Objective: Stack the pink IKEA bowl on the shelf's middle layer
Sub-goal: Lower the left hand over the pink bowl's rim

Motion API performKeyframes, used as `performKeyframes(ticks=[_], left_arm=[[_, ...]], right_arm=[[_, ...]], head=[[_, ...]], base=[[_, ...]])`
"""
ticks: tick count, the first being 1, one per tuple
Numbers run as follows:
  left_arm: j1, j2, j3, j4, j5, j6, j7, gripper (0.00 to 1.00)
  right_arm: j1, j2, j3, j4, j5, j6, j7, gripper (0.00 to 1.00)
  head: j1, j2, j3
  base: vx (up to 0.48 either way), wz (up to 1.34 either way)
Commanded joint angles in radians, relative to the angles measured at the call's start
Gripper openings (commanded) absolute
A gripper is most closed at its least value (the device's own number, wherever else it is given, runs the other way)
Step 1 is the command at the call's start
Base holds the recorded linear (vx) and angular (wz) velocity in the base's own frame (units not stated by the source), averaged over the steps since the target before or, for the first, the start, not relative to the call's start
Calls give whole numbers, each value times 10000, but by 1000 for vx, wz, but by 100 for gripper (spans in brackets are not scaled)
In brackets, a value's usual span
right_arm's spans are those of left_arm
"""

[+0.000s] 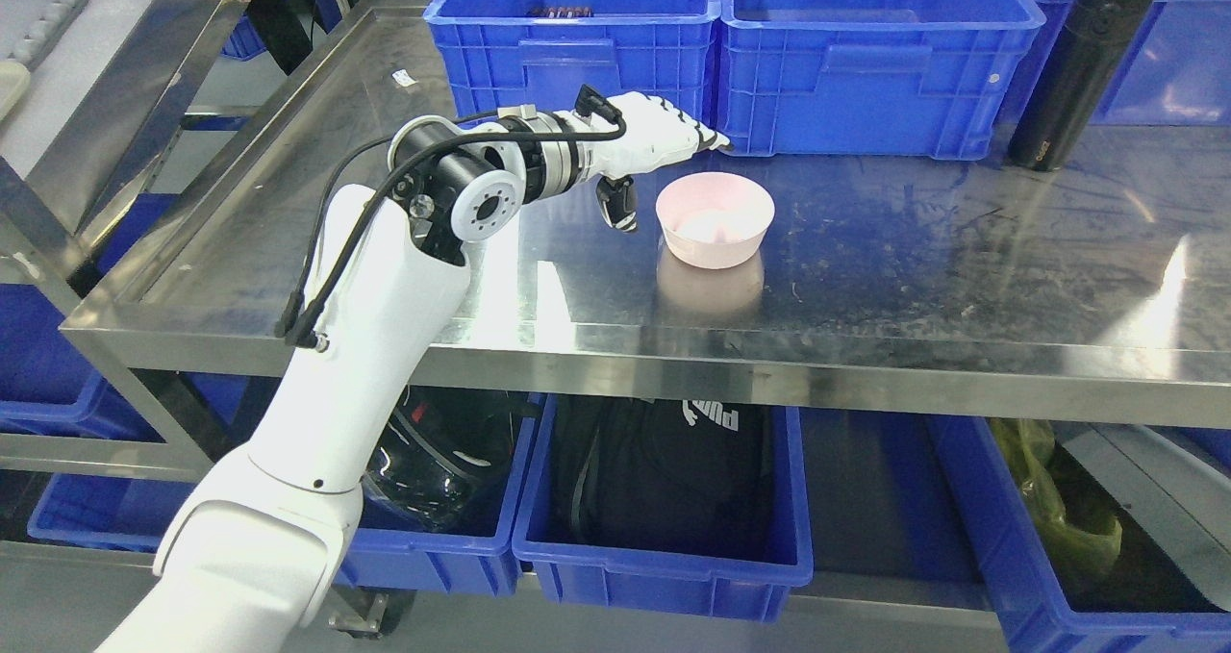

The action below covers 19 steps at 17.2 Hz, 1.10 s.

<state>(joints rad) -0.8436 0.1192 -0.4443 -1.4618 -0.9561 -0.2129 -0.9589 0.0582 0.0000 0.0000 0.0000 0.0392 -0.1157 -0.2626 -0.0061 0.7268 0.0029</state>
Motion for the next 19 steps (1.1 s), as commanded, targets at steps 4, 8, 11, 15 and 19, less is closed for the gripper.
performKeyframes(ticks=[4, 8, 11, 15, 19], left_arm=[[-522, -886, -451, 1778, -180, 626, -91, 93], [-1134, -886, -329, 1886, -134, 840, -426, 91], [-1580, -641, -328, 1795, -27, 1025, -1177, 91], [-1093, -425, -757, 1748, 401, 1040, -1595, 91], [-890, -1018, -833, 2284, 388, 948, -796, 91]], right_arm=[[0, -175, 46, -175, 7, 7, 3, 100], [0, -175, 46, -175, 7, 7, 3, 100], [0, -175, 46, -175, 7, 7, 3, 100], [0, -175, 31, -175, 7, 7, 3, 100], [0, -175, 46, -175, -8, 7, 3, 100]], head=[[0, 0, 0], [0, 0, 0], [0, -1, 0], [0, -2, 0], [0, -2, 0]], base=[[0, 0], [0, 0], [0, 0], [0, 0], [0, 0]])
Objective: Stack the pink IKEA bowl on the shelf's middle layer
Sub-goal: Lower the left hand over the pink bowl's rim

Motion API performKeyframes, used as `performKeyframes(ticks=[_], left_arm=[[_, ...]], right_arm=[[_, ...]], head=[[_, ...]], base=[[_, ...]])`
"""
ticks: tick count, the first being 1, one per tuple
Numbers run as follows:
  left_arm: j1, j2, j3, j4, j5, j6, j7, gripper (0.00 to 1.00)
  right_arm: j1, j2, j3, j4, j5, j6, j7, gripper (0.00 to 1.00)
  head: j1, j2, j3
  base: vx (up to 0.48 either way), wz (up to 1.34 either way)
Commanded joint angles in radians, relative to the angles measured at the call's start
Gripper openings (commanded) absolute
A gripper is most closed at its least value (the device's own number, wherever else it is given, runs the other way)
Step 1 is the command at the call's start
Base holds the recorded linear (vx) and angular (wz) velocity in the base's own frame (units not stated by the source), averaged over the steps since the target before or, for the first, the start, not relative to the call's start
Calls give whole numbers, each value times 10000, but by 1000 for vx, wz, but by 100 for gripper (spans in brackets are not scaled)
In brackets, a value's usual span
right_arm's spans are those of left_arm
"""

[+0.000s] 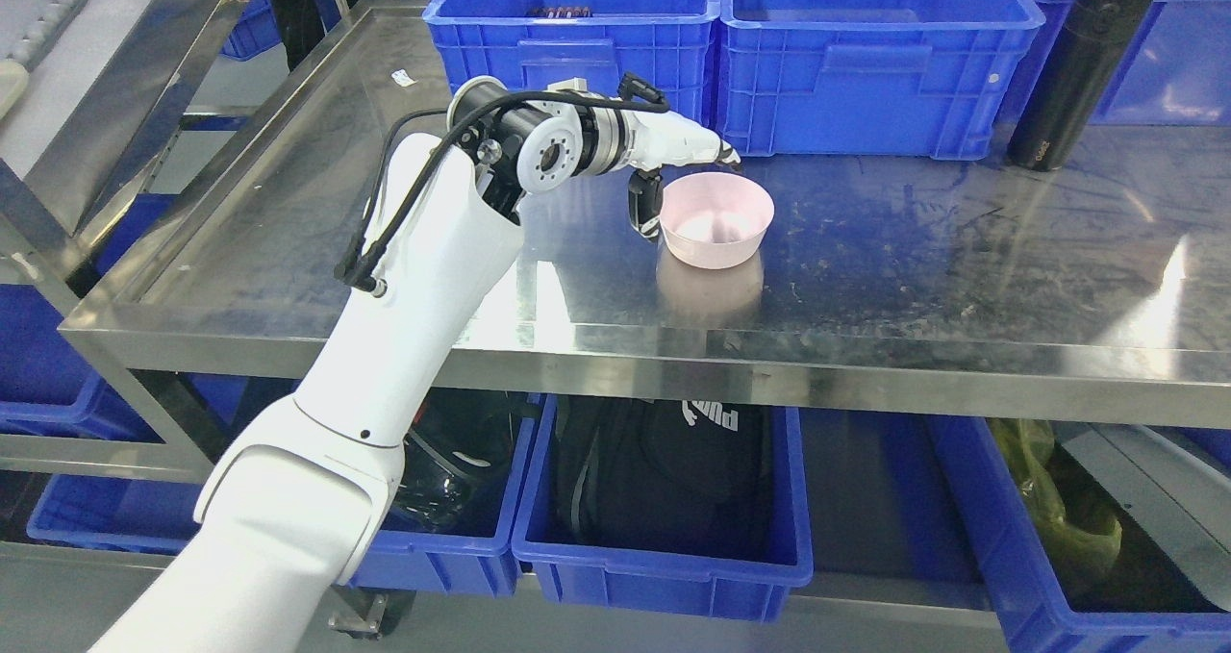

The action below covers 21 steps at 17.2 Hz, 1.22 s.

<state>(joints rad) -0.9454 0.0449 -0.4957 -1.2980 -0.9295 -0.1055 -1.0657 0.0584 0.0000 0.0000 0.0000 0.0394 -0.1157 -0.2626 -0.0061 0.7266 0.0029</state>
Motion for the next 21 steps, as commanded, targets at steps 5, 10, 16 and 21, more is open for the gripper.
performKeyframes(ticks=[5, 10, 16, 21], left_arm=[[159, -274, -473, 999, 76, -126, 302, 87], [128, -274, -489, 1183, 76, -126, 210, 85], [143, -274, -443, 1781, -77, -172, 272, 77], [281, -274, -168, 1843, 14, -585, 302, 55]], right_arm=[[-1, -175, 46, -175, 4, 7, 3, 100], [-1, -175, 31, -175, 5, 7, 3, 100], [-1, -175, 46, -175, -11, 7, 3, 100], [-1, -175, 46, -175, 4, 7, 3, 100]], head=[[0, 0, 0], [0, 0, 0], [0, 0, 0], [0, 0, 0]], base=[[0, 0], [0, 0], [0, 0], [0, 0]])
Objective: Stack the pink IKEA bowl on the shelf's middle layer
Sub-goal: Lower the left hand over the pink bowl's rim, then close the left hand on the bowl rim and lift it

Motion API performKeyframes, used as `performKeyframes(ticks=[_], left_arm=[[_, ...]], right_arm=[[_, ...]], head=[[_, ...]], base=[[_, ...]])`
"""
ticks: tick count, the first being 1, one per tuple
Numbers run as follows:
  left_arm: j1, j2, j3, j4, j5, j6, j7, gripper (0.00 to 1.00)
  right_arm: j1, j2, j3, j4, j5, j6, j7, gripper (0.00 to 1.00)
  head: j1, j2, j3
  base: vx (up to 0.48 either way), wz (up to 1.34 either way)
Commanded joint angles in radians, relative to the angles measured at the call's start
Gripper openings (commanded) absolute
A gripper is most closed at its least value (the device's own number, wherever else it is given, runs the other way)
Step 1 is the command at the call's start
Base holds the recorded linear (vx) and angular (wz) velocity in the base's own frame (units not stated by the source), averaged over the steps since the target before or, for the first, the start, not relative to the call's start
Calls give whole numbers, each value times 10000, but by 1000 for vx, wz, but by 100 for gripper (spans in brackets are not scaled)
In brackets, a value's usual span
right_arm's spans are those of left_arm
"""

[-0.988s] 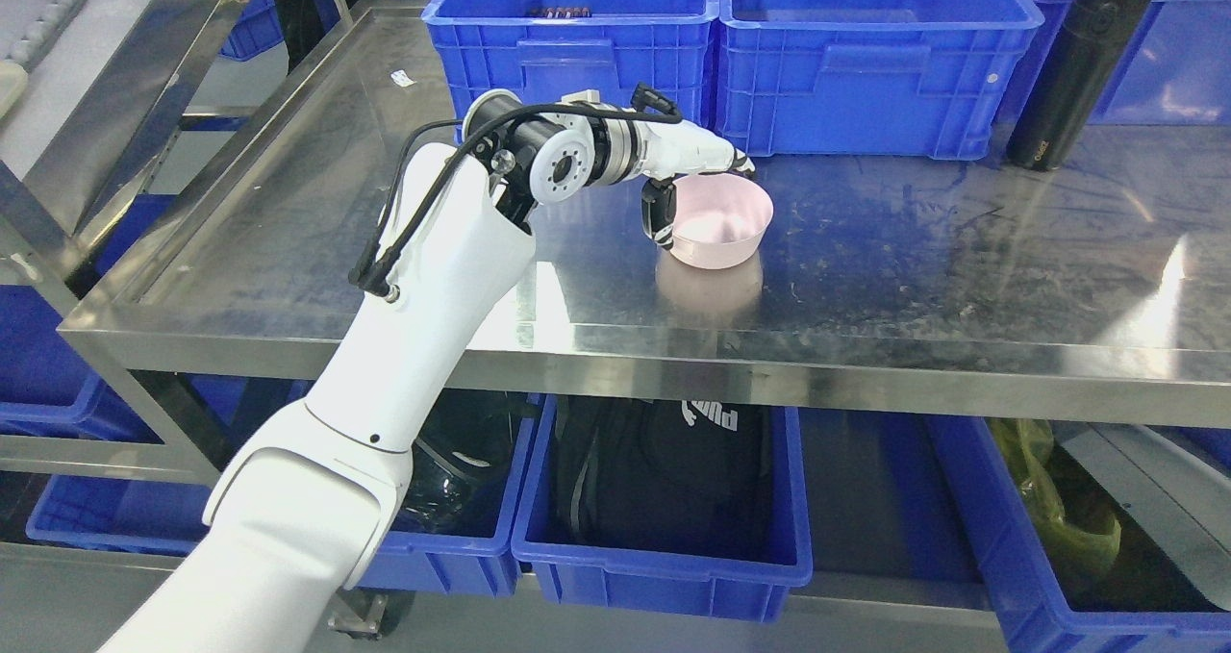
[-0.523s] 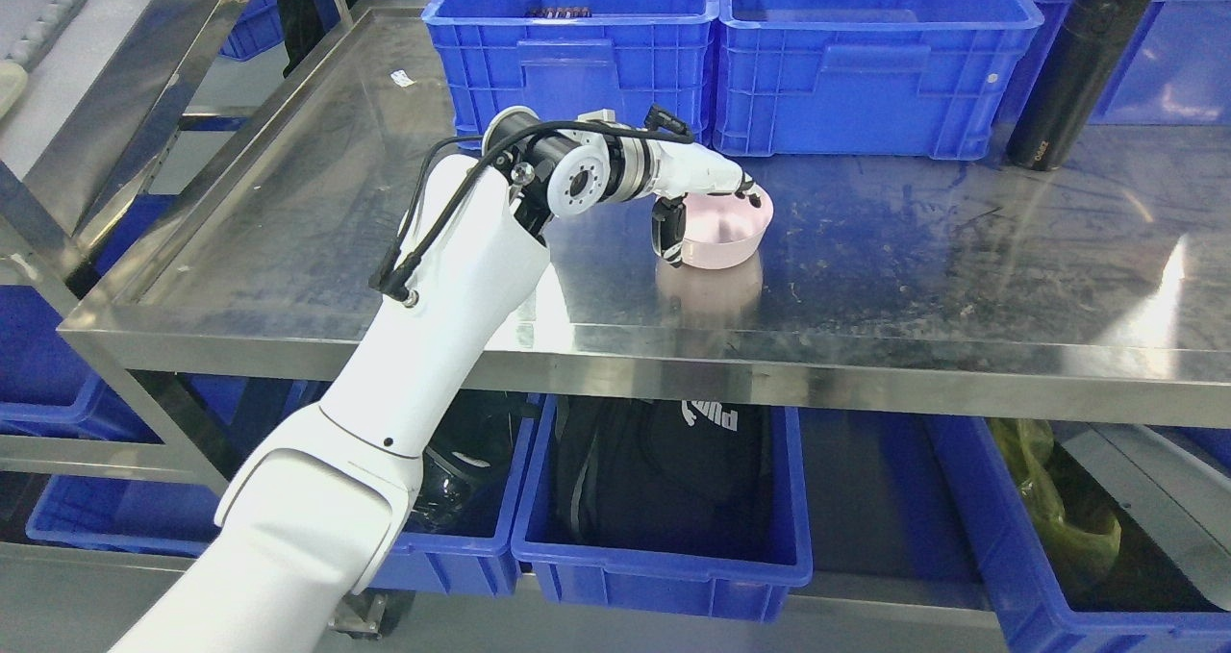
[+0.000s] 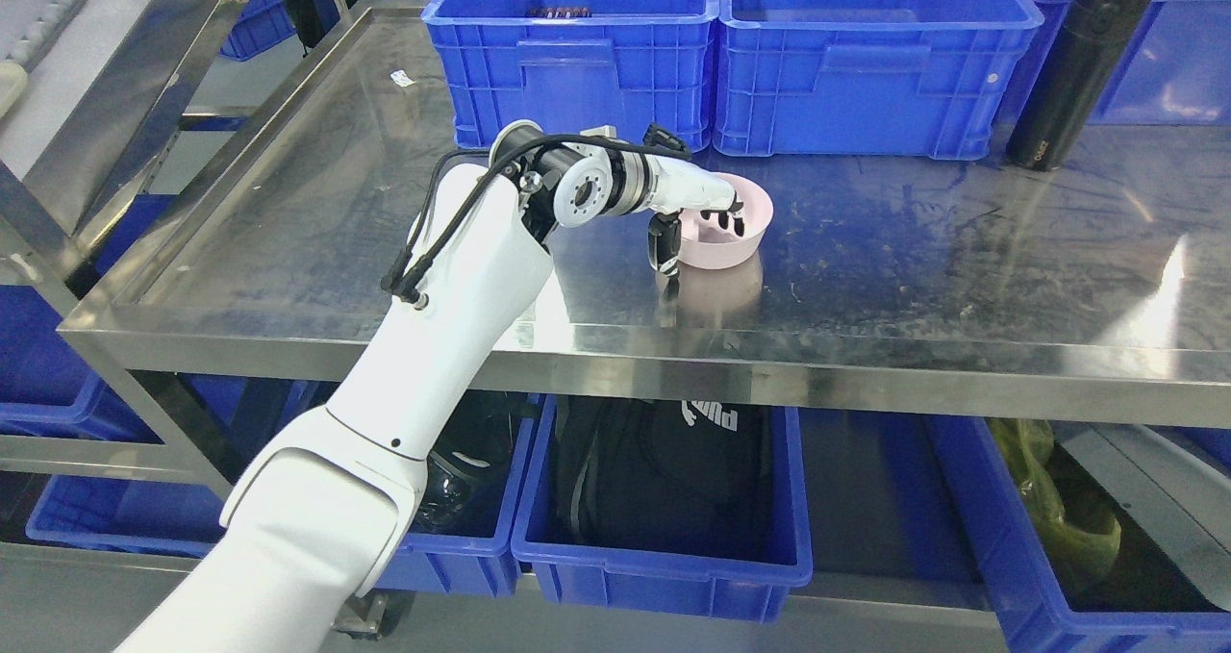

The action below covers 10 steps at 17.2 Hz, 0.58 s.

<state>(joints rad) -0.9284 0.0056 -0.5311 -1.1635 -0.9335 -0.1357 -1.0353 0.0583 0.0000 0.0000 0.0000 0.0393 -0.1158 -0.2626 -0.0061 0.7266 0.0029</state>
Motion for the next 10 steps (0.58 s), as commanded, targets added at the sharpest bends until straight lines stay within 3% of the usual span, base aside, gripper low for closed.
performKeyframes(ticks=[1, 4, 5, 6, 10], left_arm=[[126, 118, 430, 514, 84, -588, 29, 47], [310, 118, 1655, 957, 314, -2853, -1, 7], [311, 118, 2116, 1248, 360, -3697, -47, 0], [326, 118, 2424, 1463, 346, -4252, -32, 0], [234, 118, 3452, 1038, 498, -4823, 932, 0]], right_arm=[[0, -175, 46, -175, -10, 7, 3, 100], [0, -175, 46, -175, -10, 7, 3, 100], [0, -175, 46, -175, 5, 7, 3, 100], [0, -175, 46, -175, -10, 7, 3, 100], [0, -175, 31, -175, 6, 7, 3, 100]], head=[[0, 0, 0], [0, 0, 0], [0, 0, 0], [0, 0, 0], [0, 0, 0]], base=[[0, 0], [0, 0], [0, 0], [0, 0], [2, 9]])
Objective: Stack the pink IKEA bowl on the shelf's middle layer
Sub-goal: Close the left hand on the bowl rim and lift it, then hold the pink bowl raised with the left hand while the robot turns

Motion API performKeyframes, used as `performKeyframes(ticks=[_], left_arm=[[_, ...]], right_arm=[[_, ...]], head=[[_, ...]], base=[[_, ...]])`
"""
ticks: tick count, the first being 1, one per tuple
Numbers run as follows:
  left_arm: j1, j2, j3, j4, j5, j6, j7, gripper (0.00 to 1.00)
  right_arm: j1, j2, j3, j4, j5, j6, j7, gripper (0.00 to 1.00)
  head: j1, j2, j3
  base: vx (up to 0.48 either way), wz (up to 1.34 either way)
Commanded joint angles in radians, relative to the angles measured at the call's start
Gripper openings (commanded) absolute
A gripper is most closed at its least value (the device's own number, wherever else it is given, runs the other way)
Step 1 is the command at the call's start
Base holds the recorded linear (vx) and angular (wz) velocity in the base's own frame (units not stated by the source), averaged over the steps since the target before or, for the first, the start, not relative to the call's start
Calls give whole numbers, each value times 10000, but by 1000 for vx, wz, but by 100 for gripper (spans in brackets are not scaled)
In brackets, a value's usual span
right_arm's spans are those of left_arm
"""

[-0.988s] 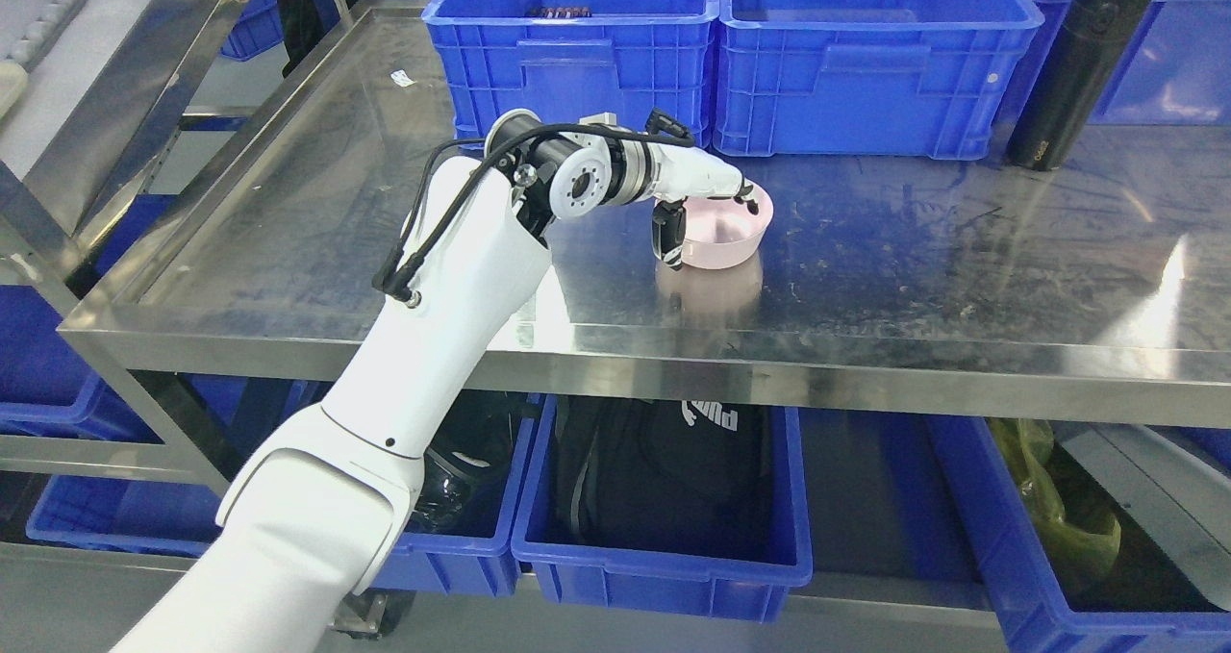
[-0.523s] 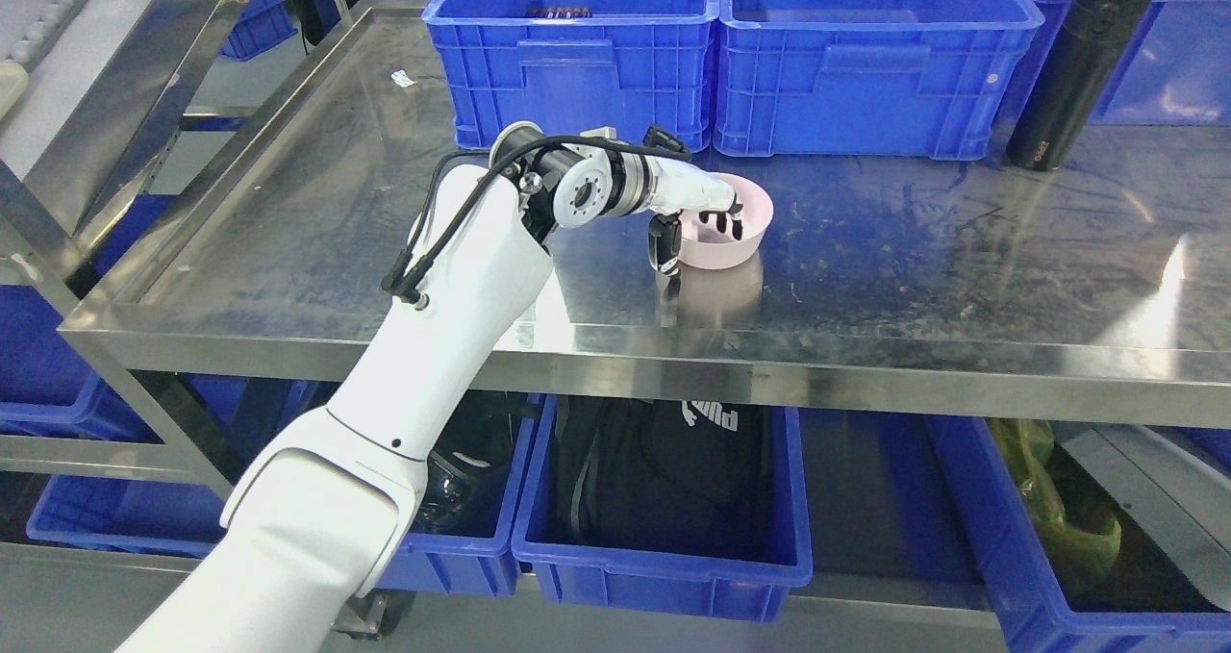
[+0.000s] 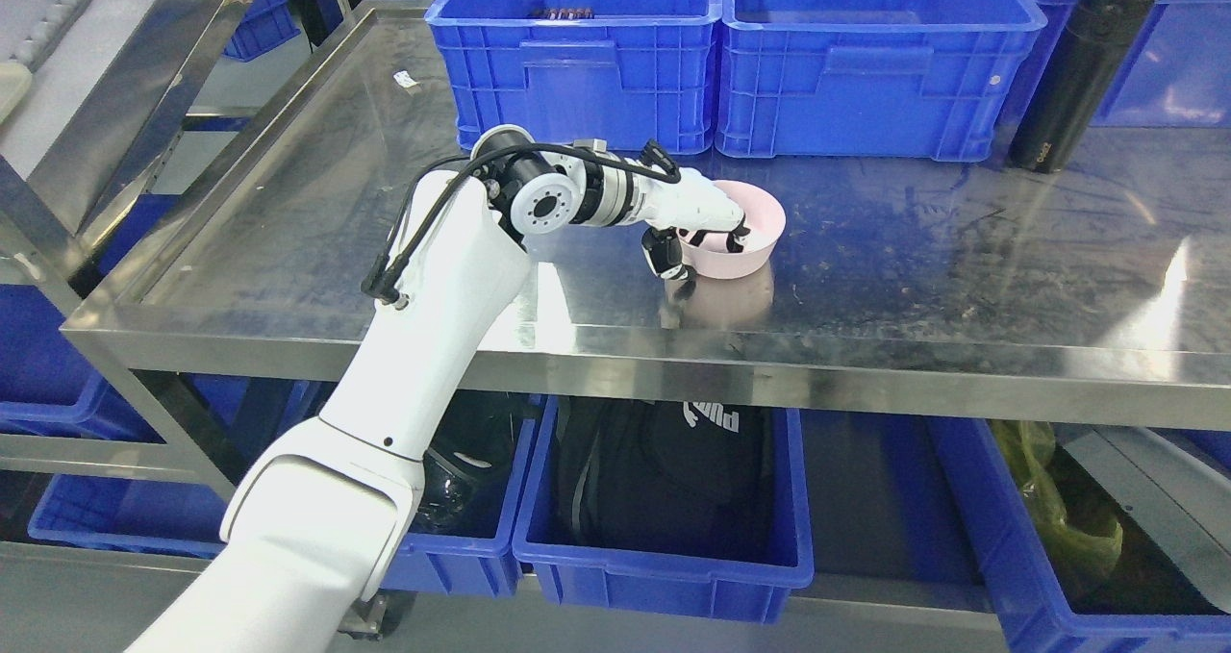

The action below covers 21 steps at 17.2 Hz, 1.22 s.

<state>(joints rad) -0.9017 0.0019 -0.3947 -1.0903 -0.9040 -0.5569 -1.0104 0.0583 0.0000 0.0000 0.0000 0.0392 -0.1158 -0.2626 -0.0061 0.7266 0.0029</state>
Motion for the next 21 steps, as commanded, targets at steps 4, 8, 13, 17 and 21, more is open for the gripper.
performKeyframes(ticks=[4, 8, 13, 17, 21], left_arm=[[-79, 155, 2841, -64, 986, -1394, 1067, 0], [13, 155, 3103, -310, 1048, -1979, 1330, 0], [-2, 155, 3134, -861, 2271, -2285, 1758, 0], [43, 155, 3225, -924, 3775, -2285, 1820, 0], [518, 155, 3379, -1382, 4115, -2285, 1821, 0]], right_arm=[[0, -175, 46, -175, 7, 7, 3, 100], [0, -175, 46, -175, -8, 7, 3, 100], [0, -175, 46, -175, 7, 7, 3, 100], [0, -175, 46, -175, 7, 7, 3, 100], [0, -175, 31, -175, 7, 7, 3, 100]], head=[[0, 0, 0], [0, 0, 0], [0, 0, 0], [0, 0, 0], [0, 0, 0]], base=[[0, 0], [0, 0], [0, 0], [0, 0], [5, 1]])
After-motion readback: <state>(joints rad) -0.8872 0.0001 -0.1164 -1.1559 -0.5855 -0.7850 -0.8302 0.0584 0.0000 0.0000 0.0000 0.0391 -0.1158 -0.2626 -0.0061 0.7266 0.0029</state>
